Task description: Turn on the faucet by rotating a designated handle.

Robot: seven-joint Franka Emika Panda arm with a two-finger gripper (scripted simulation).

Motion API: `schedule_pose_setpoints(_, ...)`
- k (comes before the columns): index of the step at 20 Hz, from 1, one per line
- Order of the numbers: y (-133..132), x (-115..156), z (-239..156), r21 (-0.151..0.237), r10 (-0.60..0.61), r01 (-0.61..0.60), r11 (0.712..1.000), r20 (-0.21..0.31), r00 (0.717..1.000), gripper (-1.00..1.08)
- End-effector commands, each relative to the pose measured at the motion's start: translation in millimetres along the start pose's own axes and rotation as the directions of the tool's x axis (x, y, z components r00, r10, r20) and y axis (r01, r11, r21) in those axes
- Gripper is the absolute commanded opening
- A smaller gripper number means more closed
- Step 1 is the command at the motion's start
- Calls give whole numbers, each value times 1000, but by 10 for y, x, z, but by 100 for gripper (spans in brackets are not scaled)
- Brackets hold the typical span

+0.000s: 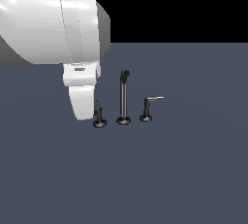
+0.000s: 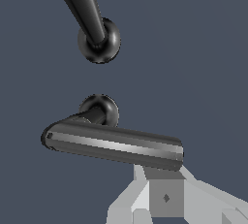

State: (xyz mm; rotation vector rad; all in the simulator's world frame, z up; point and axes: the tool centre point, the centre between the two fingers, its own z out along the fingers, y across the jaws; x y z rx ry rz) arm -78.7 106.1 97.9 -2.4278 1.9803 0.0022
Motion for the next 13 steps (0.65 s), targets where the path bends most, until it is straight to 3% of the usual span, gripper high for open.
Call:
schedule_pose_setpoints(1, 60, 214, -4, -5, 29, -29, 1000, -6, 1000, -100)
schedule_pose_setpoints(2, 20, 24, -1, -1, 0, 0, 1000, 0, 1000, -100)
schedule_pose_setpoints(13, -74, 674, -7, -6, 29, -29, 1000, -7, 1000, -100)
